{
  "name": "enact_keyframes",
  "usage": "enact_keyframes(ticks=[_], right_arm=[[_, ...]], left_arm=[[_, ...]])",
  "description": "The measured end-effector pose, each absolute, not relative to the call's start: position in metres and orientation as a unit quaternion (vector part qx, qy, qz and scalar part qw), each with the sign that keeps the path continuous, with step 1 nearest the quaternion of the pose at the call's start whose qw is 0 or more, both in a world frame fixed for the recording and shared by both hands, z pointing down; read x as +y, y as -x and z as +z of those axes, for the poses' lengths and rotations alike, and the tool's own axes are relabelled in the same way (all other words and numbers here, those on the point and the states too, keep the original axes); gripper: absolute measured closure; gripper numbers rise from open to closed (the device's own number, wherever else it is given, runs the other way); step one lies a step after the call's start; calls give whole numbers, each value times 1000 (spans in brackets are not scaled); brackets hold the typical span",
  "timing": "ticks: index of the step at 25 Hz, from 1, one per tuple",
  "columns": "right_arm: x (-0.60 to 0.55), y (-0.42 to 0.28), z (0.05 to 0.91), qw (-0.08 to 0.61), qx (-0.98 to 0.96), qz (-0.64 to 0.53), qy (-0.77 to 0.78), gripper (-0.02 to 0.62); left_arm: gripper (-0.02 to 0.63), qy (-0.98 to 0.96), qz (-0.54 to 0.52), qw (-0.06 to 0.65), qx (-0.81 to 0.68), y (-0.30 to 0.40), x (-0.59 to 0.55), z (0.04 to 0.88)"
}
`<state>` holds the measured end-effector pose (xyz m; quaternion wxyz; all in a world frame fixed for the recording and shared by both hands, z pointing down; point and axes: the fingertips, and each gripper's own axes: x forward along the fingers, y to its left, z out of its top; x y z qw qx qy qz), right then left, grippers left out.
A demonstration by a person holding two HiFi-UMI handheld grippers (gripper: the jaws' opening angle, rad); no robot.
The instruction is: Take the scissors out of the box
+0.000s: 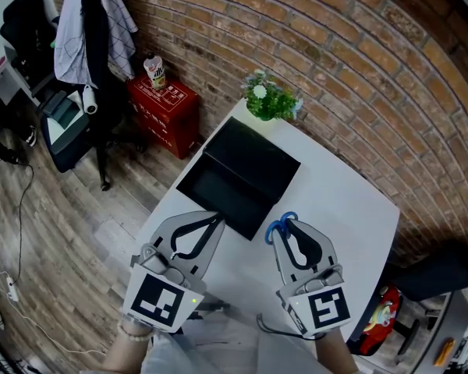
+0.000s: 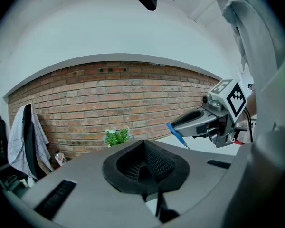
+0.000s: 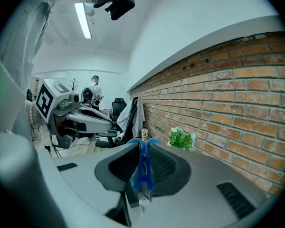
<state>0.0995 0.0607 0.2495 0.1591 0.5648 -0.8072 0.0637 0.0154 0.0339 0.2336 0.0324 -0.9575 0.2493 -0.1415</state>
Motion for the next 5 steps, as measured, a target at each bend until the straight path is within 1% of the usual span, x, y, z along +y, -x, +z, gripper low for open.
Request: enact_keyframes(ticks=[5], right_arm=[[60,-100,250,161,-806,64,-566,506]], left_arm=[[588,958,-142,29,248,-16,34,235]])
